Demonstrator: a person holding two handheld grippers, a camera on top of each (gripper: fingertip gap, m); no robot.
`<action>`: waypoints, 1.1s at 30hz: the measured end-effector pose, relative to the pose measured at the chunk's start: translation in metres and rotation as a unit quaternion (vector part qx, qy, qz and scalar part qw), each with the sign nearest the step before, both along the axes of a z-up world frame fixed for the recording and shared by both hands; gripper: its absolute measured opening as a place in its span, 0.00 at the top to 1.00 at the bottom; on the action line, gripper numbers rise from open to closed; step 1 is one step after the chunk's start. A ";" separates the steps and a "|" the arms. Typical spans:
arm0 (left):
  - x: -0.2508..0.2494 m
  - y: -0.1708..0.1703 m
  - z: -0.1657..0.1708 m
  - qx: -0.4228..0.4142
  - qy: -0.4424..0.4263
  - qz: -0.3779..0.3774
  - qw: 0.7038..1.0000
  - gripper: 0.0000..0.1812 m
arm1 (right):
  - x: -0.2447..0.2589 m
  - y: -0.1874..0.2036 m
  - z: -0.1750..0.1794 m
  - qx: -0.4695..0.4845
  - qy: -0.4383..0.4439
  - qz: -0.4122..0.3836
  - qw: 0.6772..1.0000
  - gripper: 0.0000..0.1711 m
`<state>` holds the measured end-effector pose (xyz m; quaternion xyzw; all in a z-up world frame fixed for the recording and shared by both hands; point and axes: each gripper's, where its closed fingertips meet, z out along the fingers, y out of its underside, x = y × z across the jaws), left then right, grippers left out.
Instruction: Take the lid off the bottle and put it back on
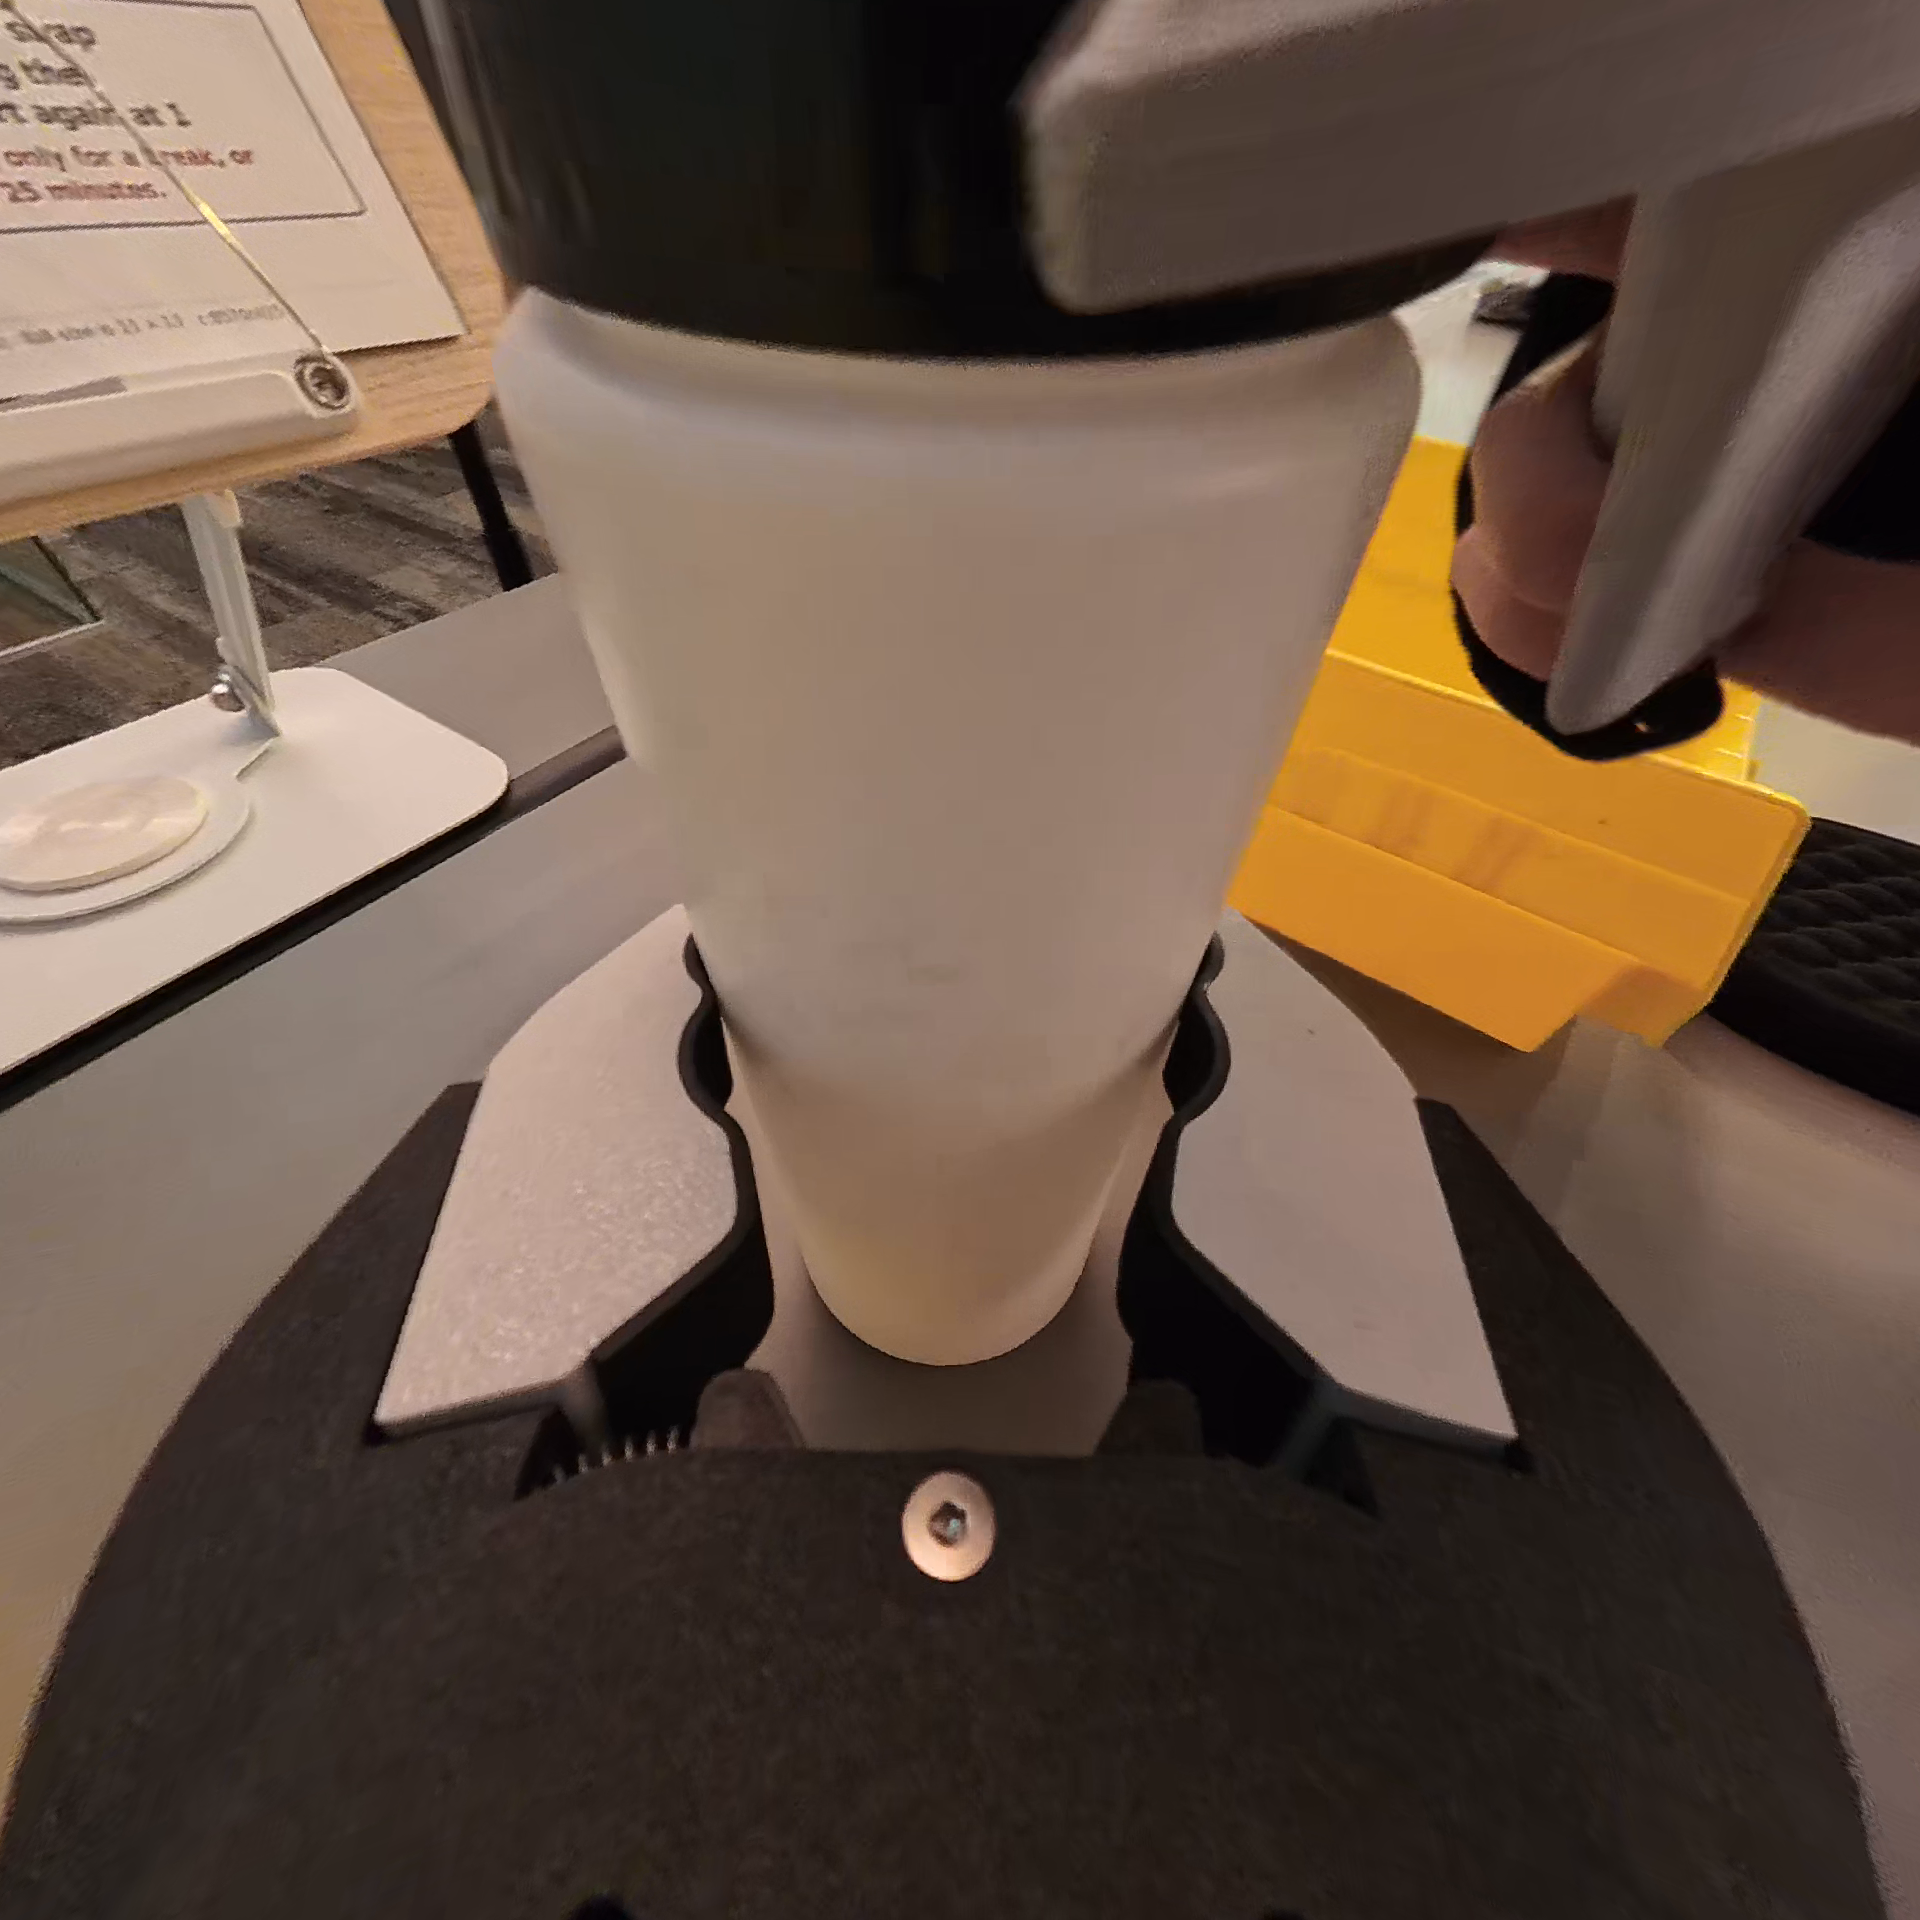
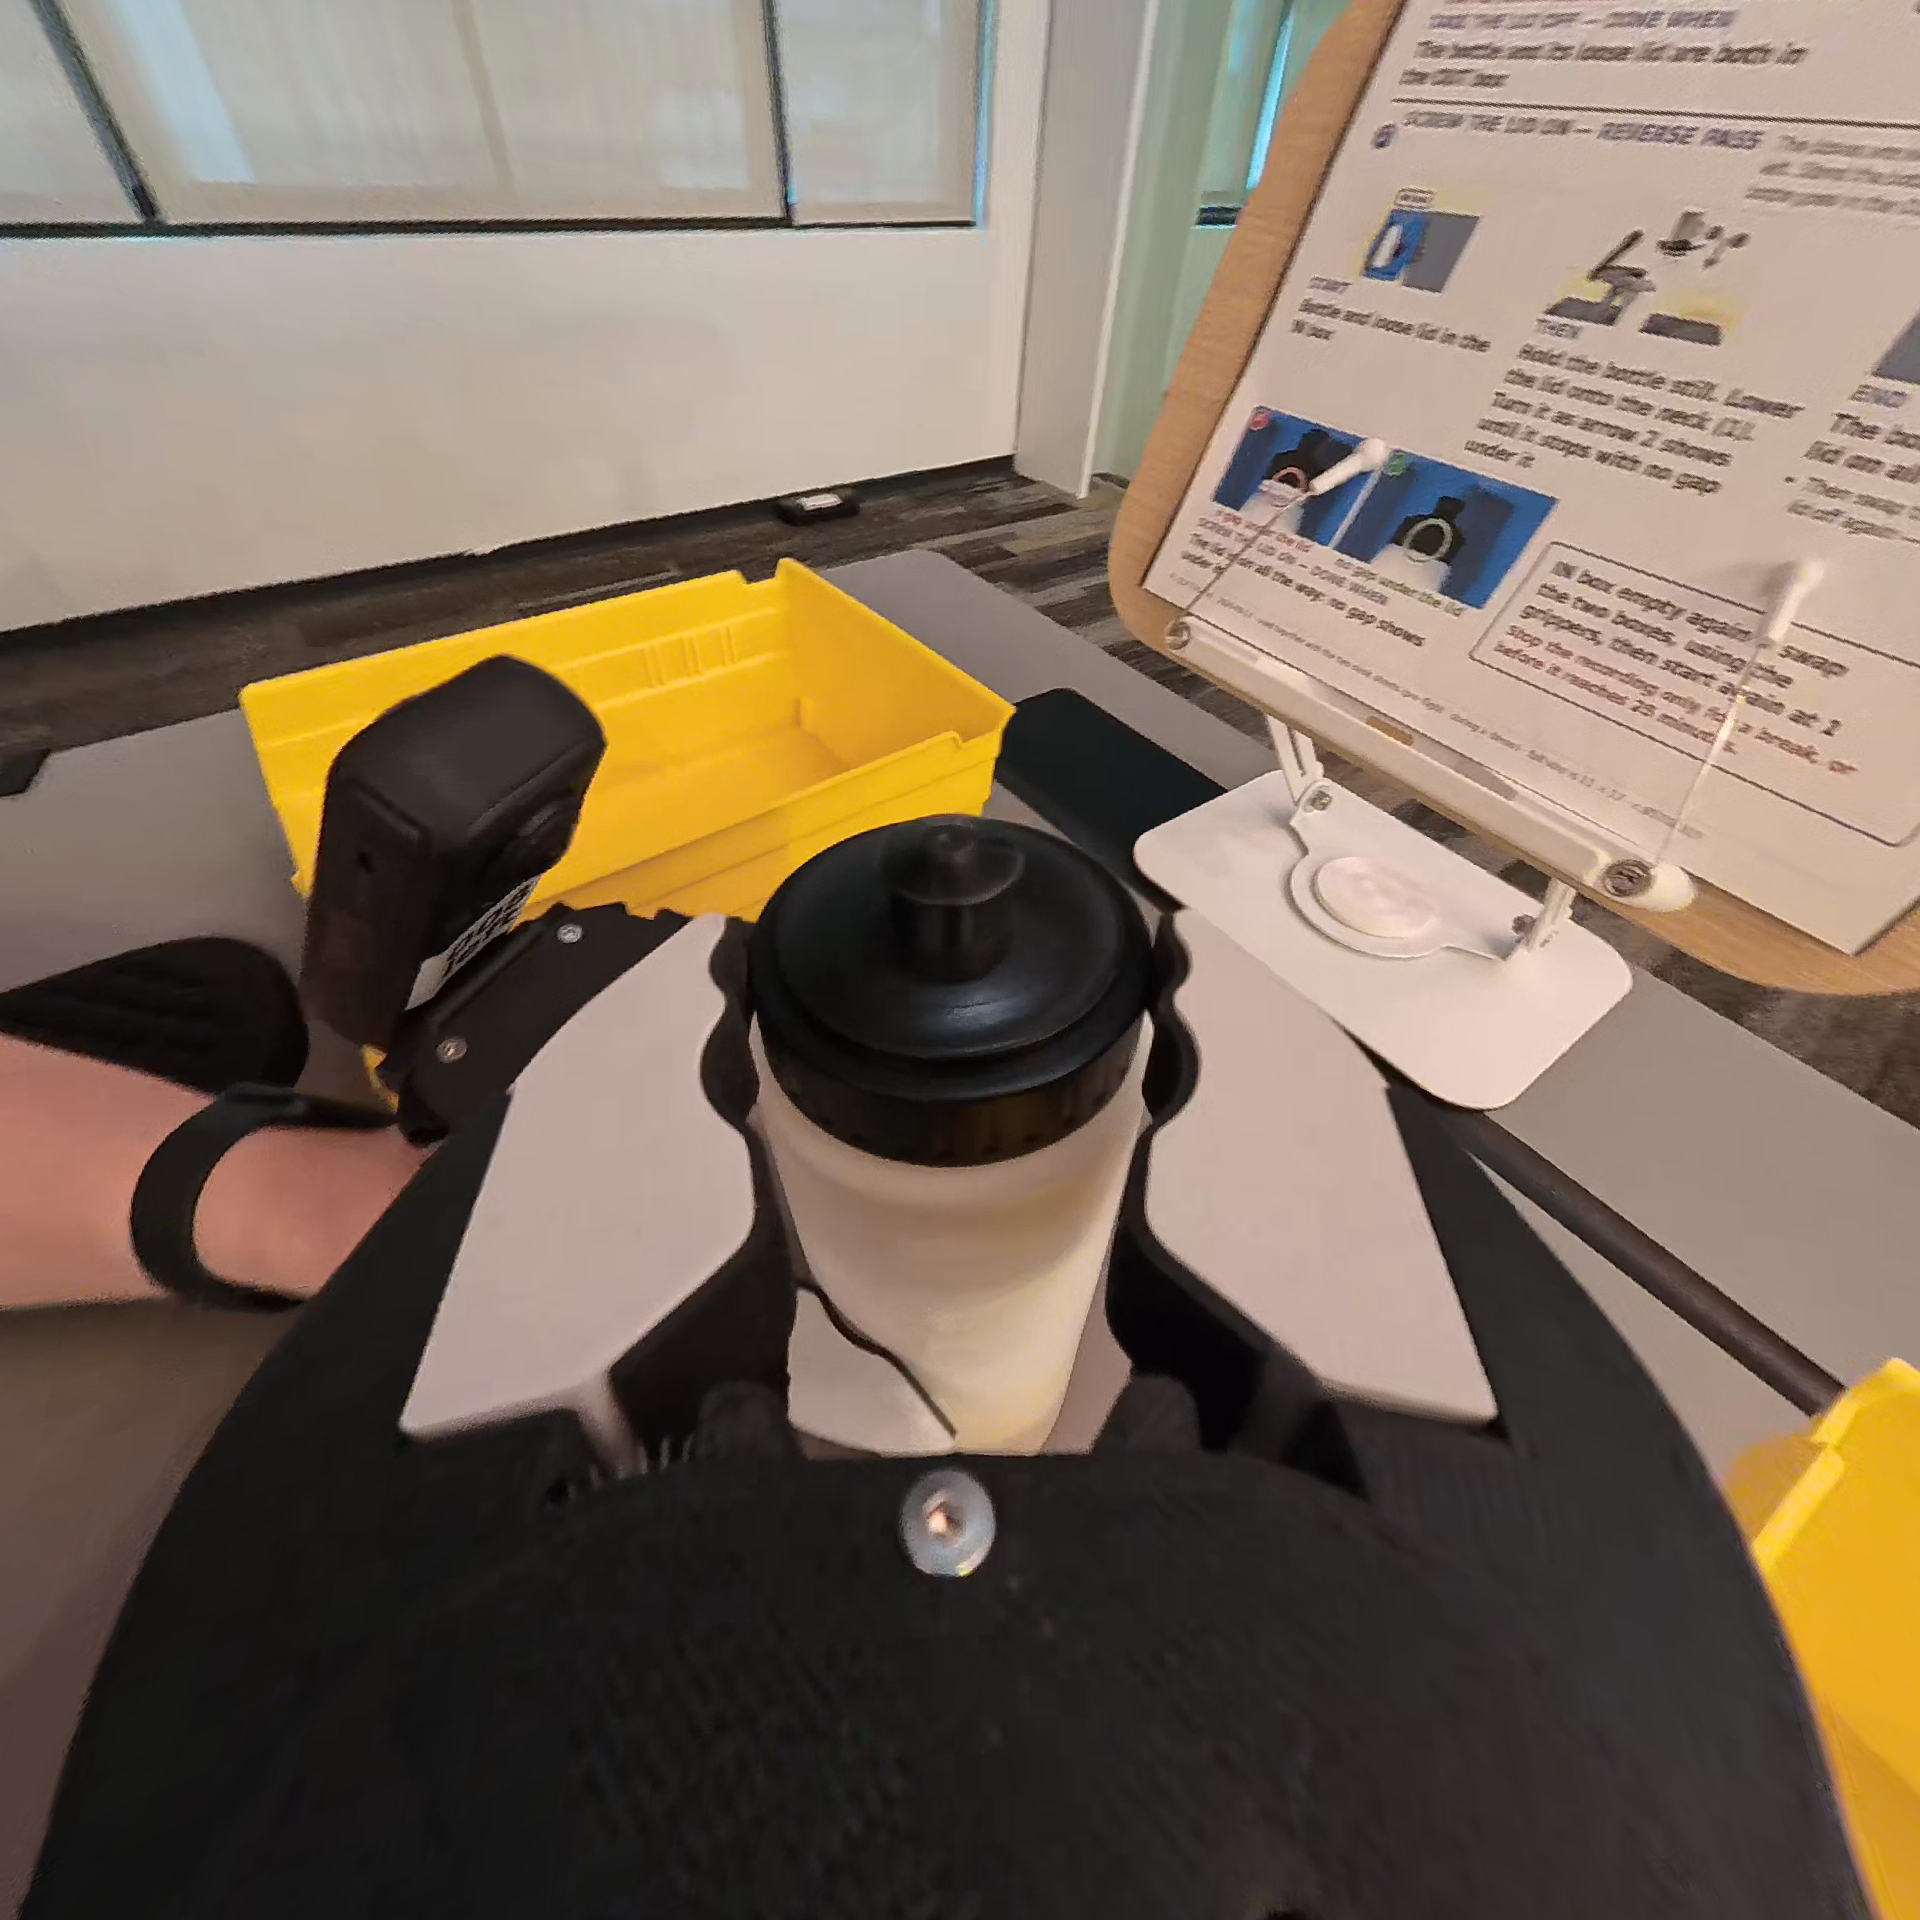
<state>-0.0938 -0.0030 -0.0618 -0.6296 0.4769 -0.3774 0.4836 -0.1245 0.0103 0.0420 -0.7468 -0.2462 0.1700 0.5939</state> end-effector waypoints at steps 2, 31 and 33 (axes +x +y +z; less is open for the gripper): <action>-0.003 0.006 -0.001 0.000 0.007 0.024 1.000 0.54 | 0.000 0.006 0.000 0.007 0.017 -0.040 0.999 0.56; -0.016 0.017 0.022 0.034 -0.055 0.062 0.996 0.44 | -0.033 0.005 0.000 0.046 0.033 -0.080 0.995 0.56; -0.013 0.013 0.022 0.033 -0.057 0.044 0.997 0.44 | -0.029 0.003 0.002 0.047 0.026 -0.039 0.998 0.52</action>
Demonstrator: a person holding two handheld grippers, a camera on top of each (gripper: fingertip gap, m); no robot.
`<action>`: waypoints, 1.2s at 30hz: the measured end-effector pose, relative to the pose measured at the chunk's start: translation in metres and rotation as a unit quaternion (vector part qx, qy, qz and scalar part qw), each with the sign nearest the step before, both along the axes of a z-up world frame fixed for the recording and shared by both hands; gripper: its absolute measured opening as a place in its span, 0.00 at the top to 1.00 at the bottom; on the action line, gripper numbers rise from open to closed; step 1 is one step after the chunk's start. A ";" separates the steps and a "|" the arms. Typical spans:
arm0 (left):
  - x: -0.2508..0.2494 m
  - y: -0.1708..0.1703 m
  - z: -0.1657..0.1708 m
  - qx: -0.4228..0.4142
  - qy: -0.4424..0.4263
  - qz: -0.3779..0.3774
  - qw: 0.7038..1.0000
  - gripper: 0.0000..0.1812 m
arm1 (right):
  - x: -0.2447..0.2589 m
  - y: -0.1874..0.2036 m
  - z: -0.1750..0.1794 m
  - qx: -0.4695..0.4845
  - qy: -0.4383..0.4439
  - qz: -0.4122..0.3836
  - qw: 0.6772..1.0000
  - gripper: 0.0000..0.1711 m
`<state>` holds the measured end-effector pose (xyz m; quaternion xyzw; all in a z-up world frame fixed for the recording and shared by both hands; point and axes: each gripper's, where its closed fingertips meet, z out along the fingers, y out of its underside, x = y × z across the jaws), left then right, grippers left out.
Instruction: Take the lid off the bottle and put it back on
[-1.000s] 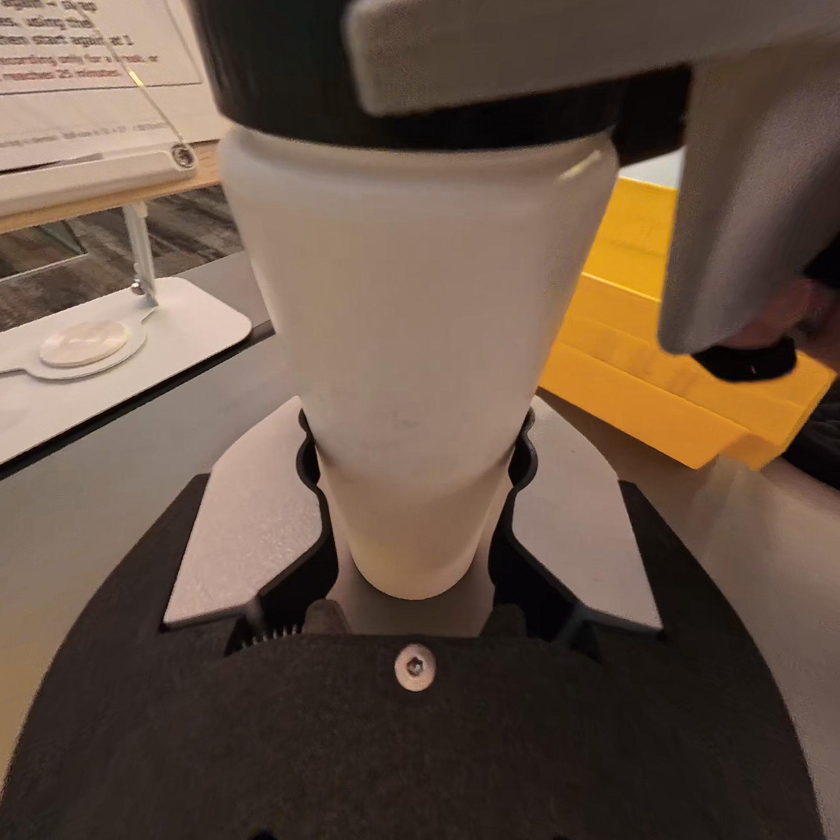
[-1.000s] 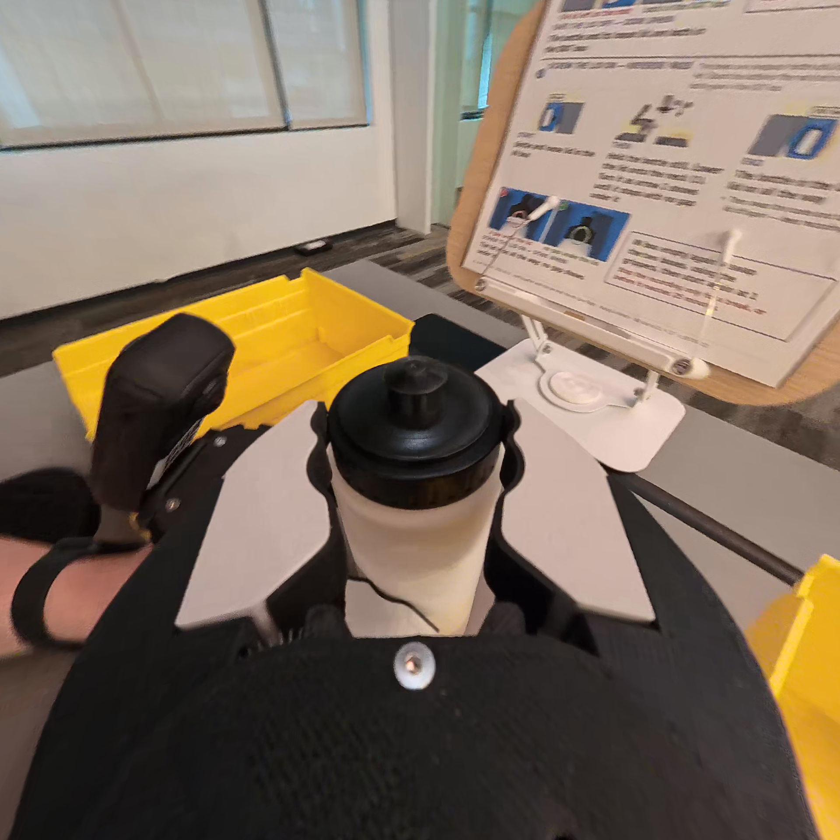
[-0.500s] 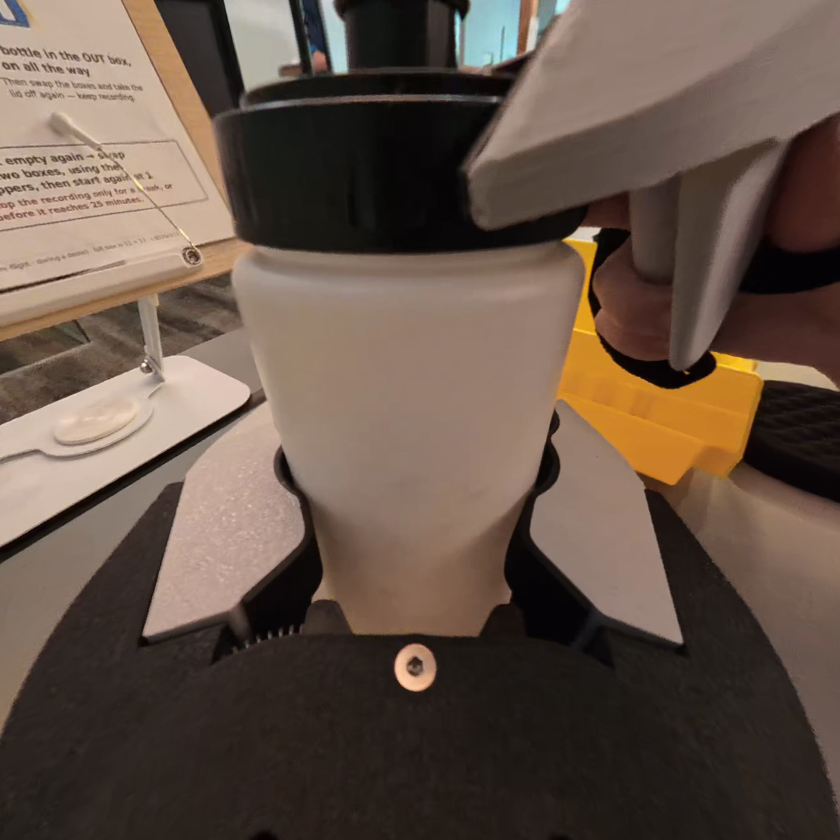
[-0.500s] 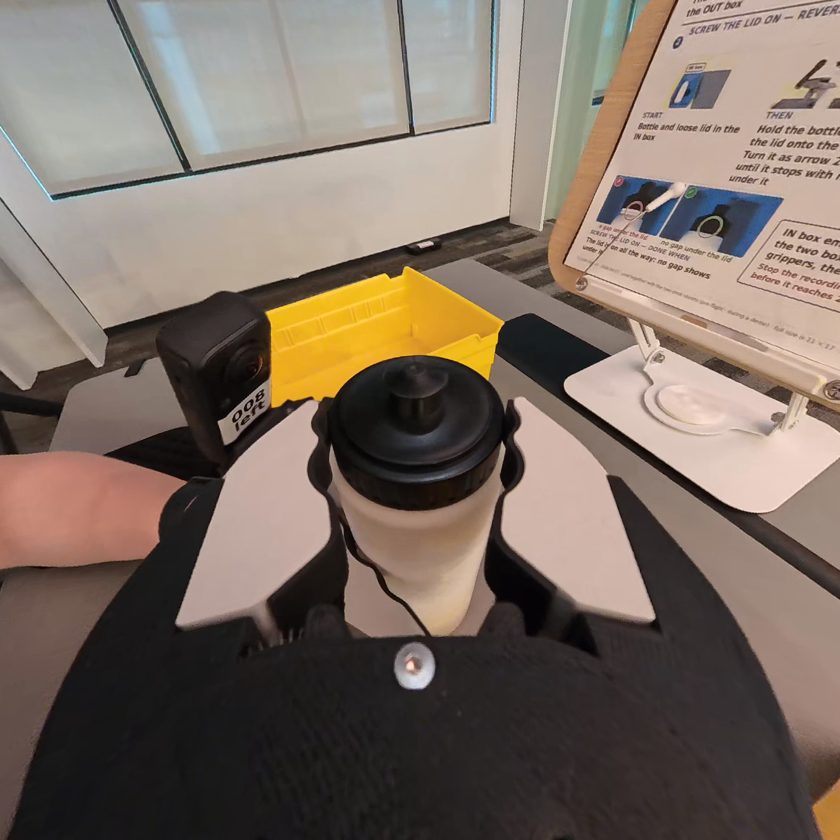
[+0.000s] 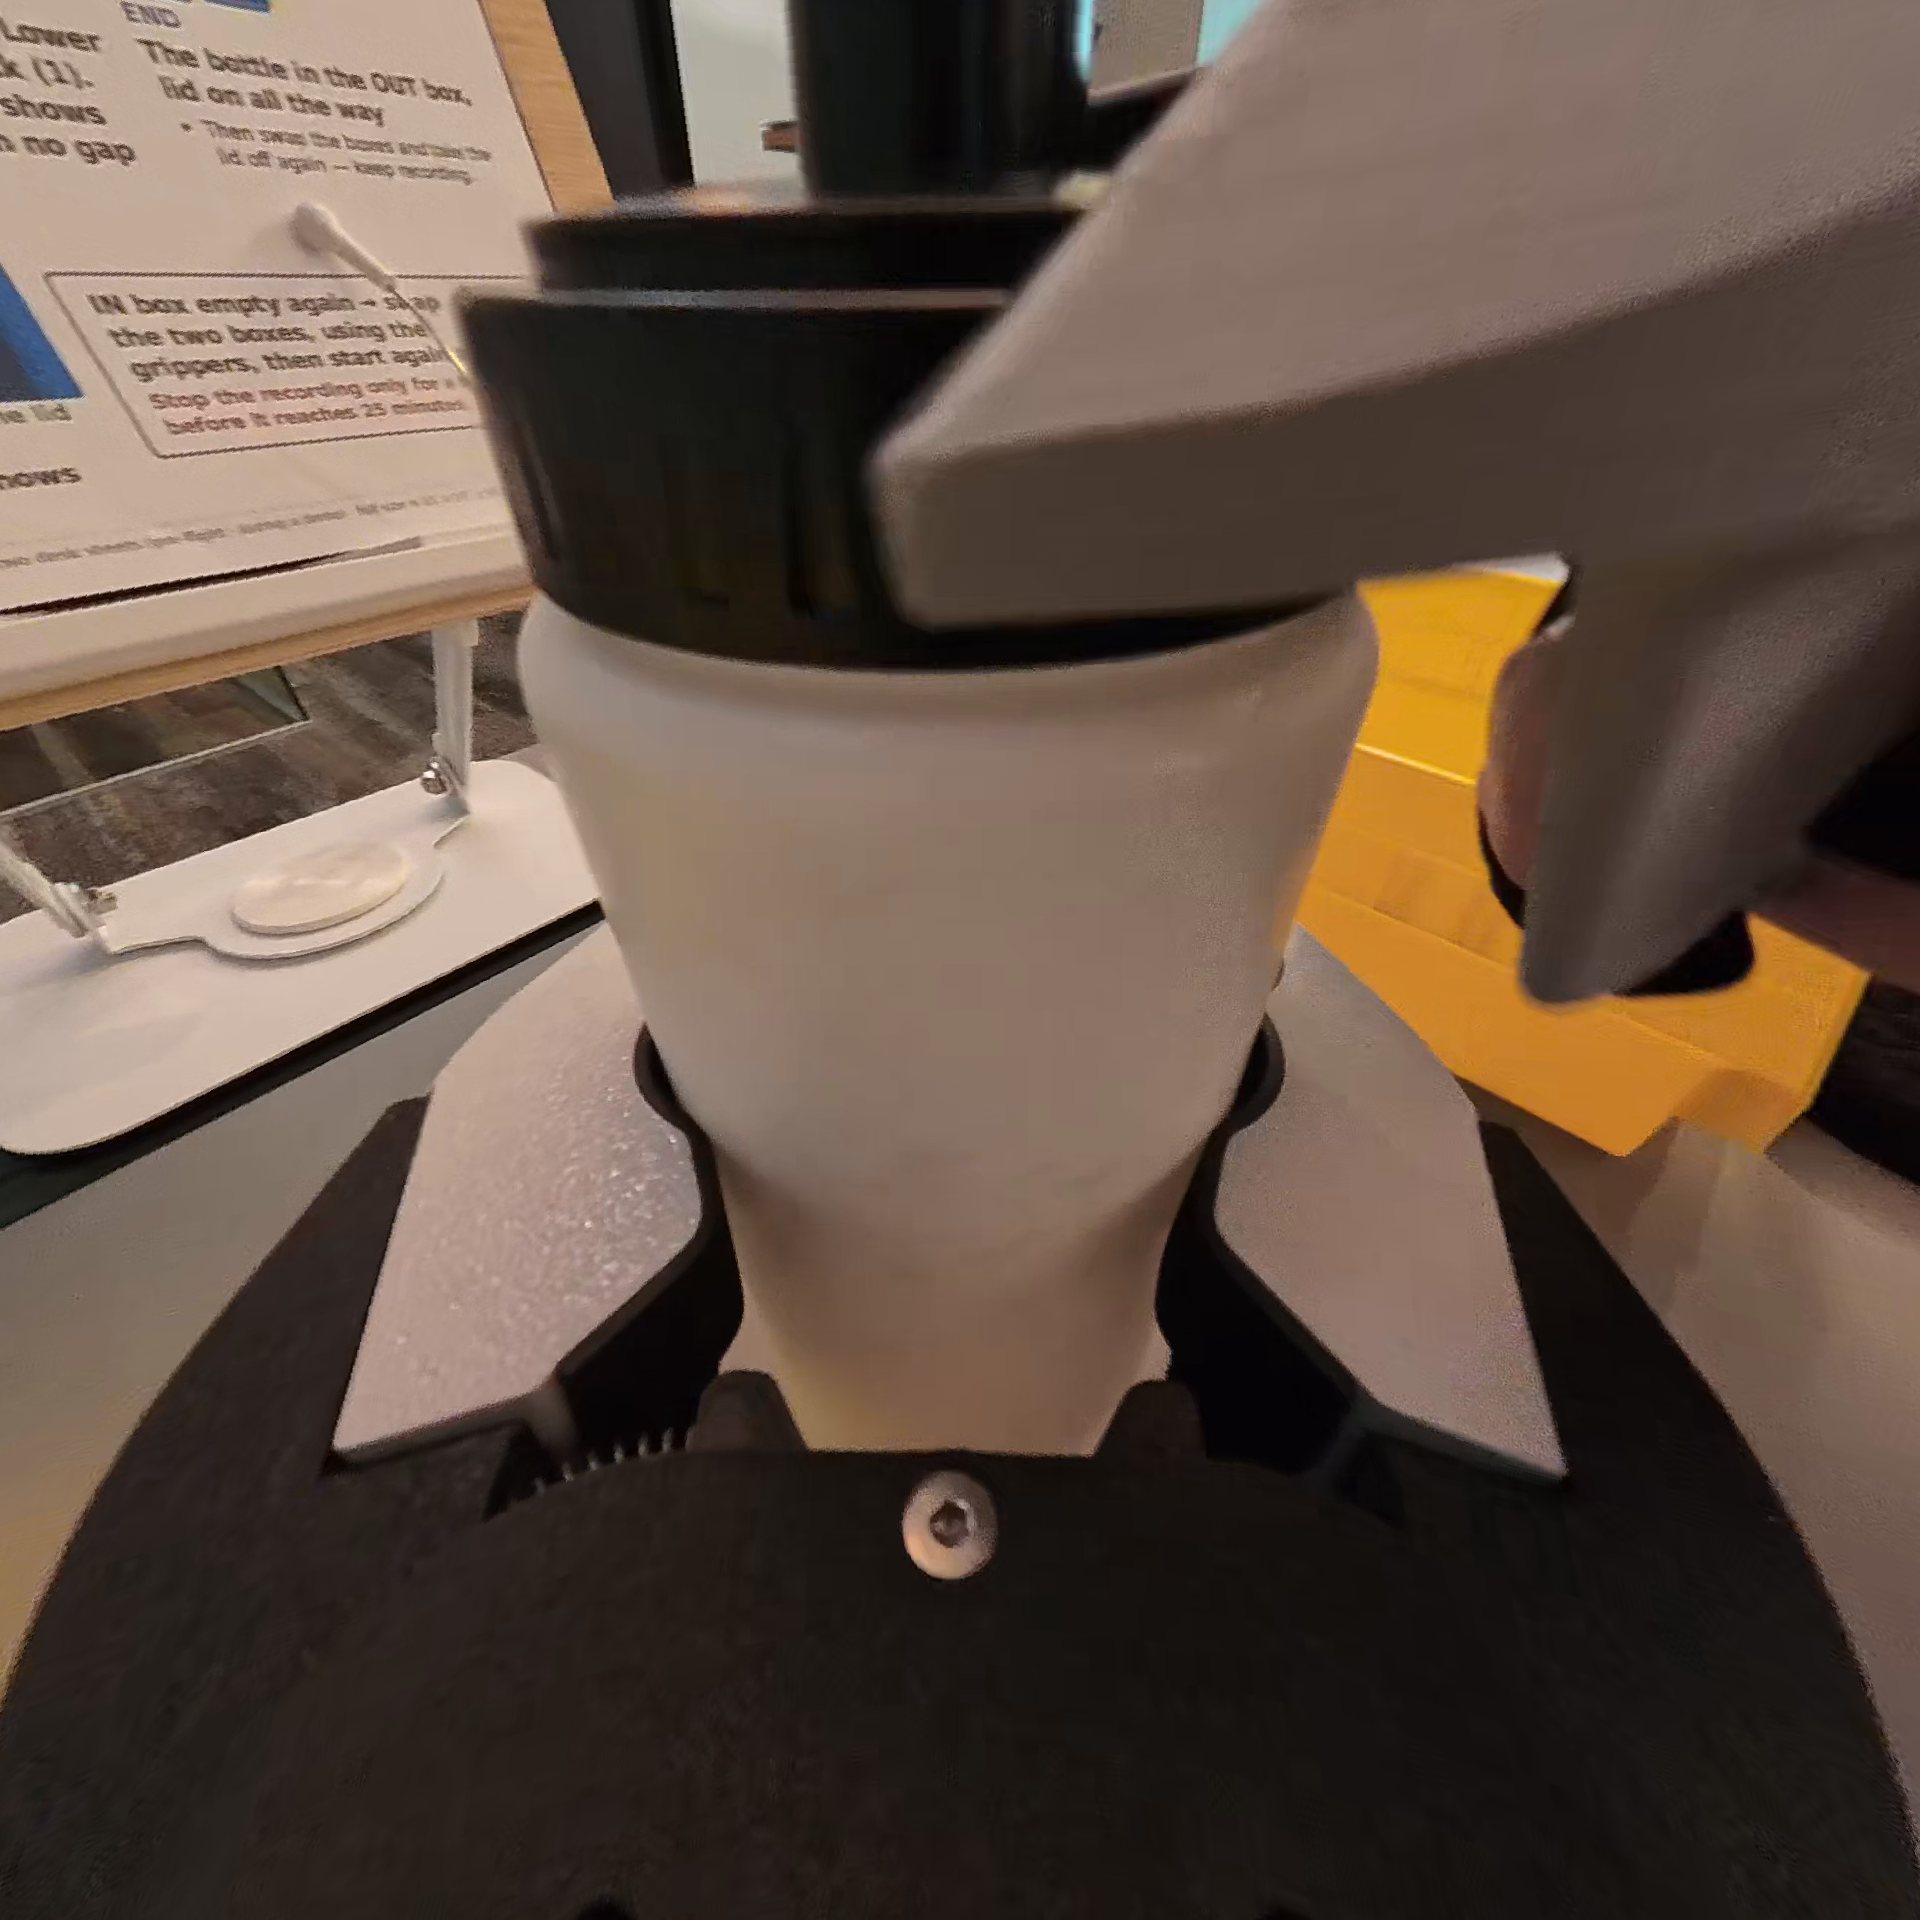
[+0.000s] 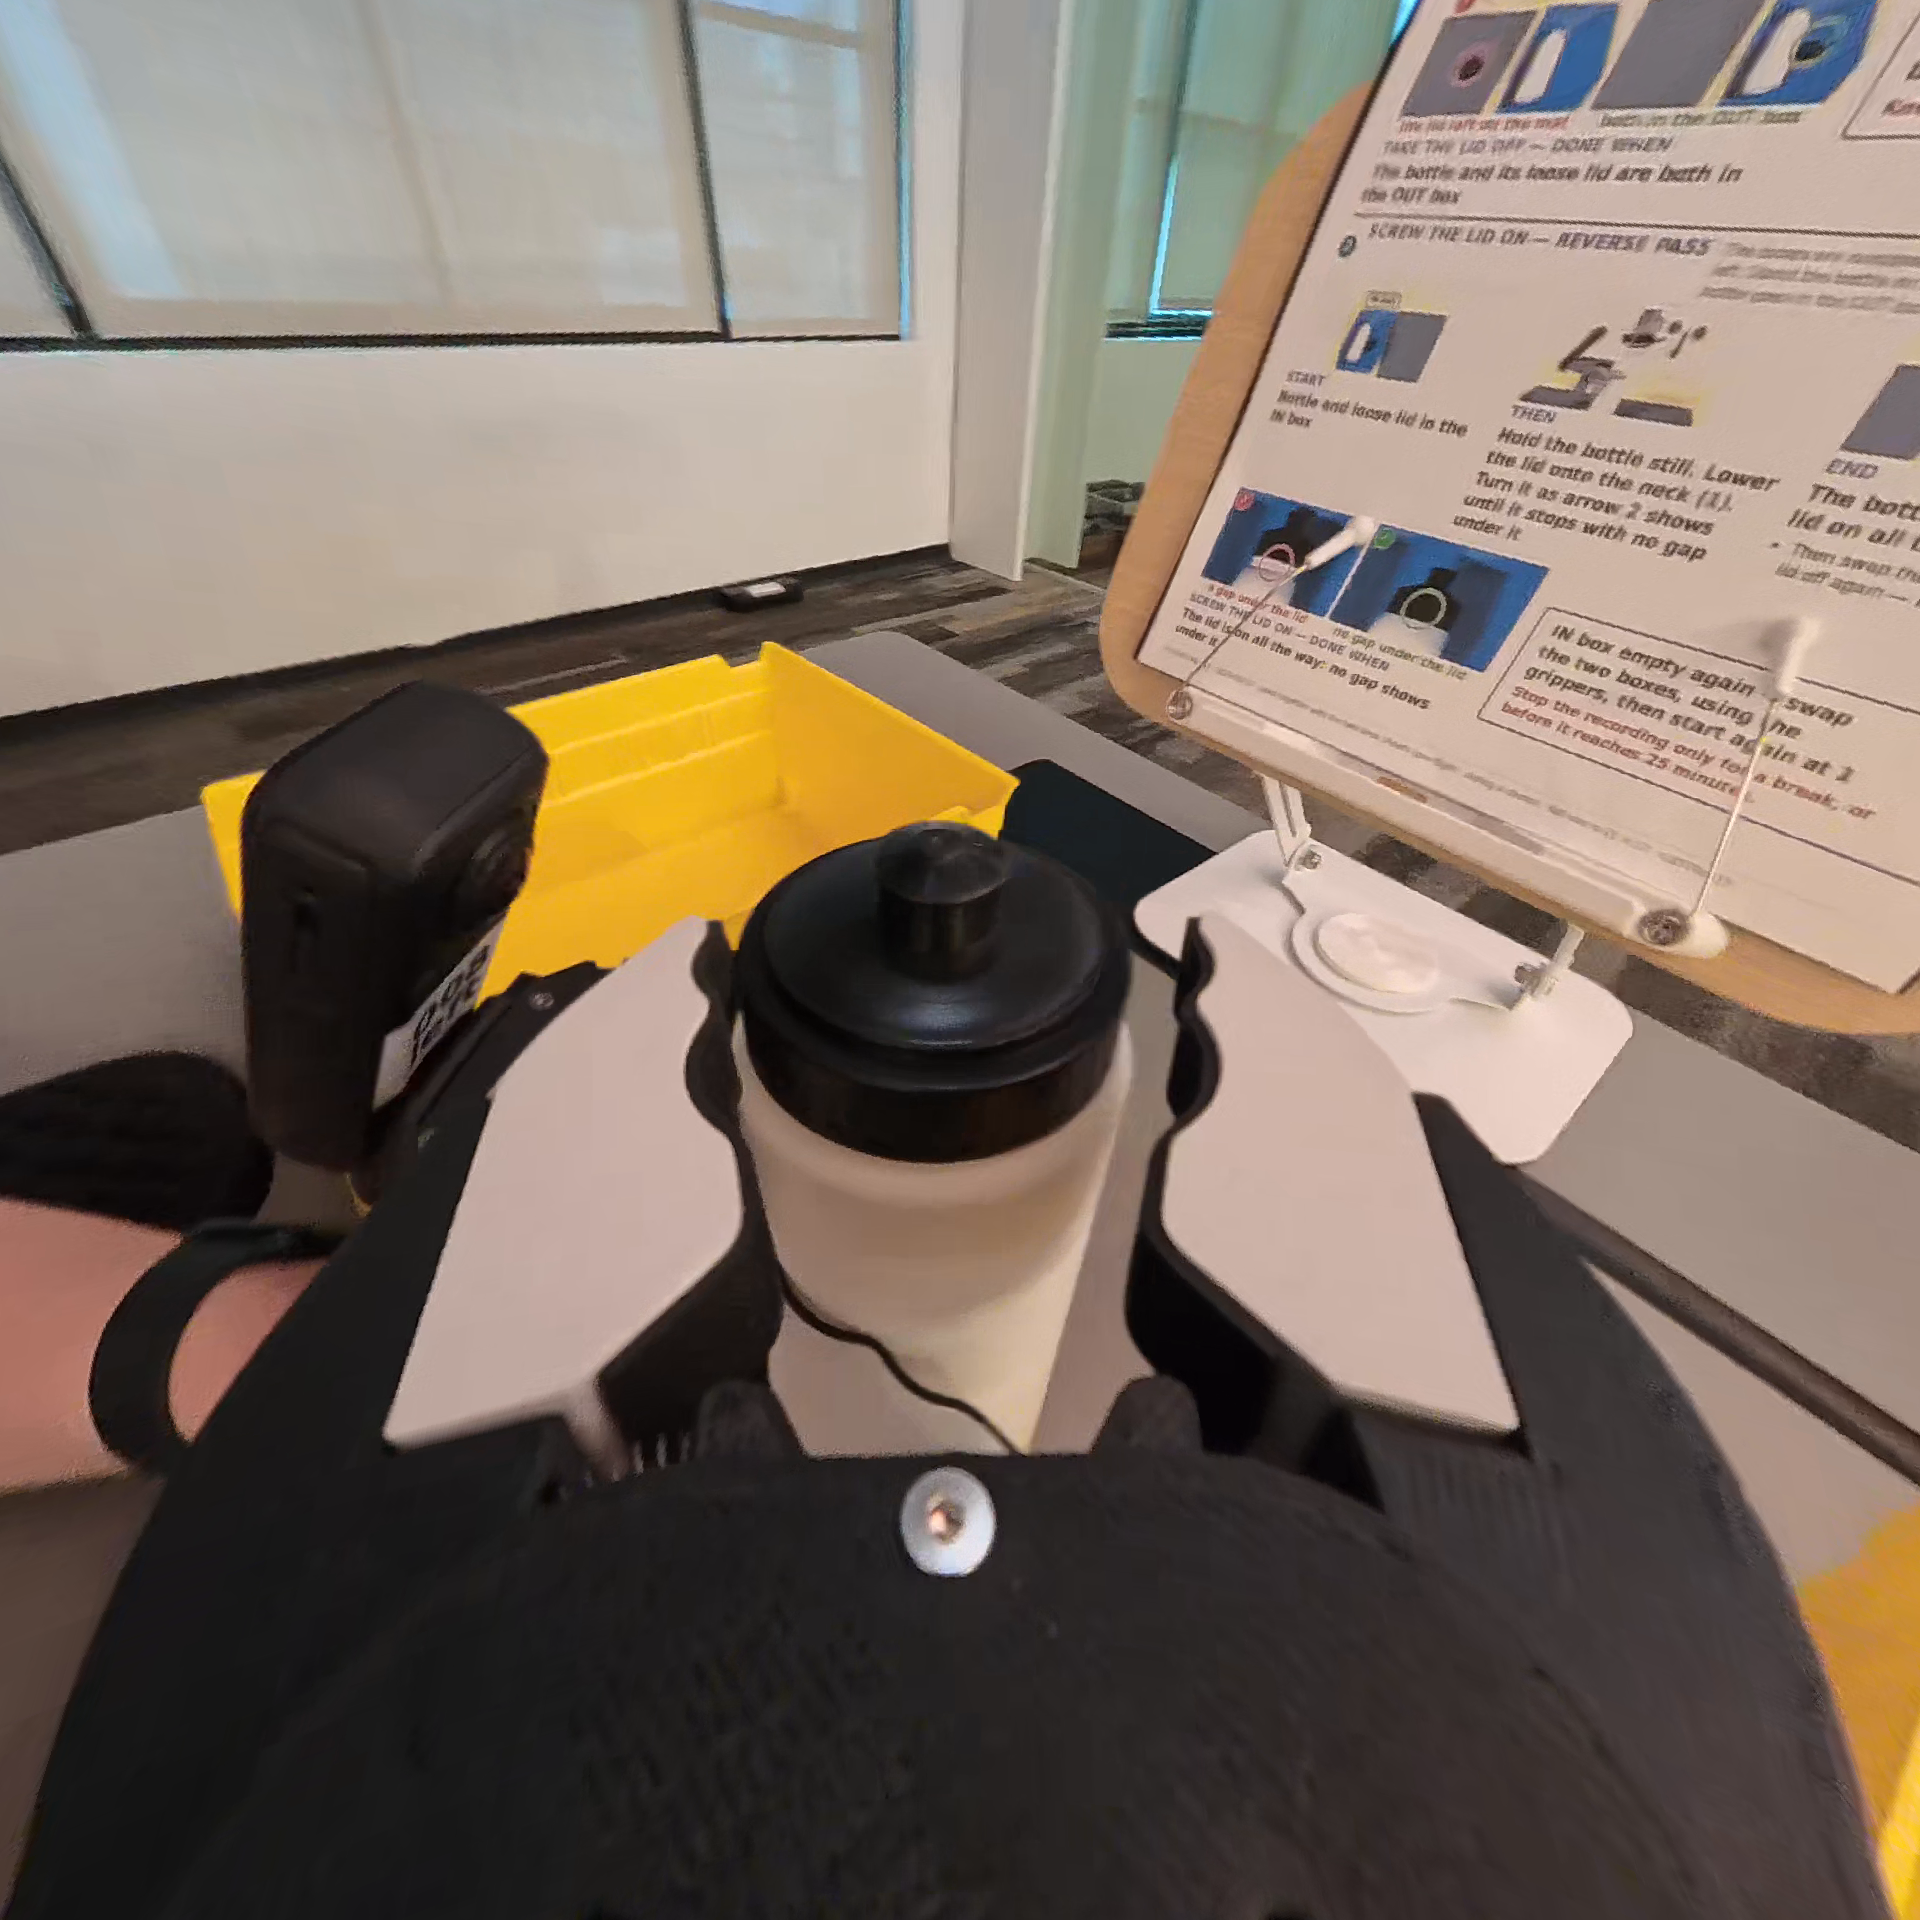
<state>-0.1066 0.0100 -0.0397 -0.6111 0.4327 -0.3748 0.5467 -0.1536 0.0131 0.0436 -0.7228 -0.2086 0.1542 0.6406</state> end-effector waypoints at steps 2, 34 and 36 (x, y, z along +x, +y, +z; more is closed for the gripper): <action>0.005 -0.010 0.001 0.002 -0.007 -0.034 0.999 0.44 | 0.002 -0.006 0.001 -0.006 0.006 0.044 0.999 0.52; 0.004 -0.009 -0.003 -0.027 0.024 -0.037 0.999 0.44 | -0.001 -0.004 -0.007 -0.023 -0.001 0.010 1.000 0.56; 0.005 -0.009 -0.004 -0.030 0.032 -0.034 0.998 0.44 | 0.000 -0.004 -0.007 -0.020 0.003 0.001 1.000 0.56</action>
